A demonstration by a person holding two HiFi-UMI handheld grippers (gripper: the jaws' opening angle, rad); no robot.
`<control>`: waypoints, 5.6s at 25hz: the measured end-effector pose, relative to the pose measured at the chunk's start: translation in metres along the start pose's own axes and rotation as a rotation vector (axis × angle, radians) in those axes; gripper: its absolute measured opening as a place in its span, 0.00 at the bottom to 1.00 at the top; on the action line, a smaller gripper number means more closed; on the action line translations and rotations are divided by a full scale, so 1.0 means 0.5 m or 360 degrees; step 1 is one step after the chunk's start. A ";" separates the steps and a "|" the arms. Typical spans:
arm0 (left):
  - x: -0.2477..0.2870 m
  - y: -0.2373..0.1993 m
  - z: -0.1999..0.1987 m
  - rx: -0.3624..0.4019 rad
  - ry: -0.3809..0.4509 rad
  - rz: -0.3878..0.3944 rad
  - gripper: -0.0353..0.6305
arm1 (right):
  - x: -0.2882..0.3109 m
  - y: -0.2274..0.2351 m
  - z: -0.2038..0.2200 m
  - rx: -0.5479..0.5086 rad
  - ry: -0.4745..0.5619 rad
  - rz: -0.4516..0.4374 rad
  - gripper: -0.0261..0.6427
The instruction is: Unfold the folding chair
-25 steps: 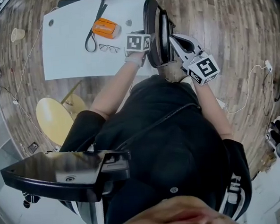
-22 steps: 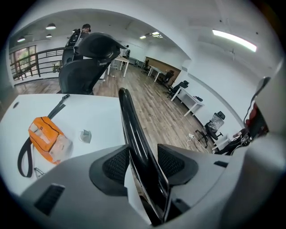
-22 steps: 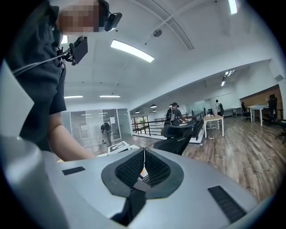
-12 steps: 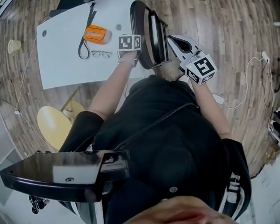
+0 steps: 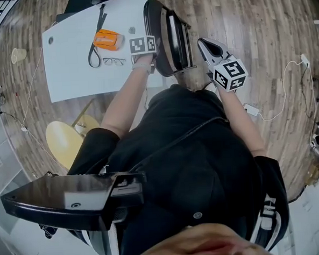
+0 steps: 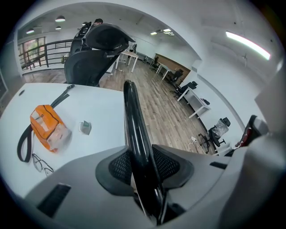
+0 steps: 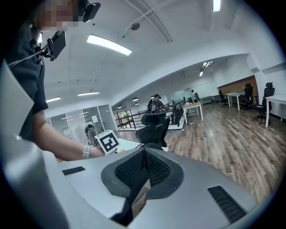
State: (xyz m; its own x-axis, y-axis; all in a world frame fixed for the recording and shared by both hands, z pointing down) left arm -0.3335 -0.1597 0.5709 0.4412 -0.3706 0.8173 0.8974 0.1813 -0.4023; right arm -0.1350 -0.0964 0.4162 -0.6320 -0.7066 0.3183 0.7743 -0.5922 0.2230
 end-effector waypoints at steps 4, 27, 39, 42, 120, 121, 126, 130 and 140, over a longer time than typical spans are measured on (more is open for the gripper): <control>0.004 0.029 -0.001 -0.0013 0.0016 -0.0002 0.23 | -0.006 0.017 0.022 0.0042 -0.0043 0.0009 0.05; 0.048 0.232 -0.027 0.0029 0.0092 0.0054 0.23 | 0.211 0.169 0.518 0.0390 -0.0846 0.0132 0.34; 0.051 0.243 -0.030 0.0033 0.0141 0.0075 0.23 | 0.296 0.115 0.637 0.0546 -0.1190 0.0130 0.41; 0.048 0.241 -0.028 0.0038 0.0145 0.0084 0.23 | 0.296 0.125 0.632 0.0520 -0.1160 0.0140 0.37; 0.330 0.156 0.128 -0.0127 0.0075 0.0418 0.23 | -0.121 0.997 1.128 0.1545 -0.0605 -0.0757 0.36; 0.337 0.157 0.130 -0.0129 0.0072 0.0425 0.23 | -0.122 1.006 1.136 0.1553 -0.0600 -0.0756 0.36; 0.368 0.191 0.131 -0.0133 0.0067 0.0496 0.23 | -0.135 1.045 1.181 0.1573 -0.0618 -0.0738 0.37; 0.384 0.237 0.126 -0.0101 0.0031 0.0516 0.23 | -0.139 1.067 1.197 0.1609 -0.0613 -0.0759 0.38; 0.428 0.336 0.124 -0.0087 -0.0013 0.0554 0.26 | -0.176 1.147 1.273 0.1533 -0.0752 -0.0506 0.40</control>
State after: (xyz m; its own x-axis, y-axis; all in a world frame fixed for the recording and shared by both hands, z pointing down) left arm -0.0881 -0.1522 0.7039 0.7207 -0.2879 0.6306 0.6921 0.2462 -0.6785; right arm 0.3843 -0.1271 1.1026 -0.8887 -0.2372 0.3923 0.4099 -0.0278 0.9117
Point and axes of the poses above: the fingertips, and each gripper's own axes: x forward along the fingers, y to its right, z out of its underside, the point moved 3 cm from there along -x, backward along the fingers, and after that the axes turned 2 degrees about -x, right-handed, at the moved point
